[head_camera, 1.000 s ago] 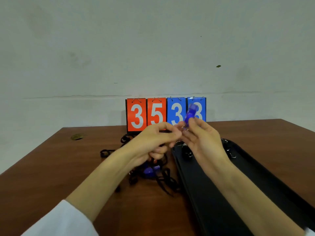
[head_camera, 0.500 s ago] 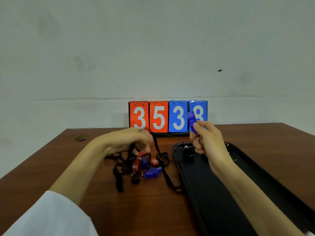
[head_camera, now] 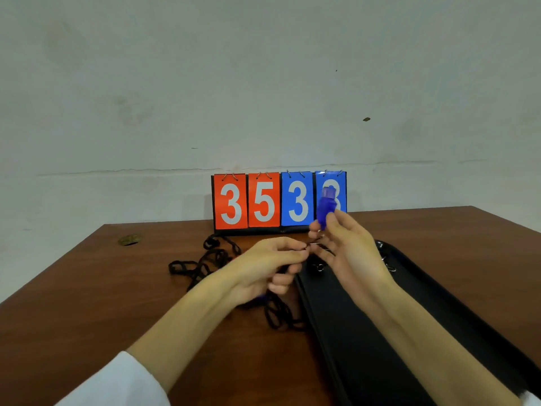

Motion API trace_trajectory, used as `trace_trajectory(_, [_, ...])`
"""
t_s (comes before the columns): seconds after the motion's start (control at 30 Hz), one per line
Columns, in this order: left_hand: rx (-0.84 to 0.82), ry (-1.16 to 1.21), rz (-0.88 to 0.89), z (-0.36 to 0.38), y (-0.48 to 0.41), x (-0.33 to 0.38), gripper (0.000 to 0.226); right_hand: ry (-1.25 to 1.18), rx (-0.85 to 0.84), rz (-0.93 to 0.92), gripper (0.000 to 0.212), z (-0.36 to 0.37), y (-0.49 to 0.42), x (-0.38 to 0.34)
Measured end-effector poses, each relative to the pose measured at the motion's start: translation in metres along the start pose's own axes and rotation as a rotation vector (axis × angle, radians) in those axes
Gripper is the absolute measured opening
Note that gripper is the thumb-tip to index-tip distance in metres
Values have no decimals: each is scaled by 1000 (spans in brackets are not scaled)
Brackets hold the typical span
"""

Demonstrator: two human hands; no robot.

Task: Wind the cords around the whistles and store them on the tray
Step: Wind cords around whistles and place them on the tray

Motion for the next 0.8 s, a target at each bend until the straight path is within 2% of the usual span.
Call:
trace_trajectory(0.1, [0, -169, 25, -14, 5, 10, 13, -214, -5, 117, 17, -14, -4, -6])
trace_trajectory(0.17, [-2, -310, 72, -18, 11, 16, 16, -183, -17, 152, 17, -19, -5, -3])
trace_trajectory(0.27, [-40, -568, 131, -22, 17, 22, 15, 21, -14, 128, 20, -21, -2, 6])
trace_trajectory(0.4, [-90, -827, 204, -22, 20, 25, 15, 509, 31, -132, 20, -20, 1, 10])
trace_trajectory(0.47, [-82, -840, 219, -20, 21, 24, 16, 770, 50, -278, 21, -22, 2, 12])
trace_trajectory(0.53, [-65, -755, 194, -18, 21, 22, 18, 965, 17, -366, 23, -24, 3, 15])
trace_trajectory(0.6, [-33, -820, 213, -17, 20, 20, 18, 1068, -71, -399, 27, -21, 6, 19])
trace_trajectory(0.67, [-5, -934, 306, -19, 17, 22, 17, 1088, -173, -427, 30, -16, 11, 23])
trace_trajectory(0.8, [48, -940, 400, -26, 20, 33, 7, 1153, -321, -444, 33, -8, 16, 26])
Point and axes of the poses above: each hand's wrist, its own y-axis away from the middle knuckle, its own z-axis out of the palm, x = y × z, the point moved 3 cm from there along -y, towards the middle knuckle, and after that the axes turned 8 degrees about x, right-handed, at the moved point
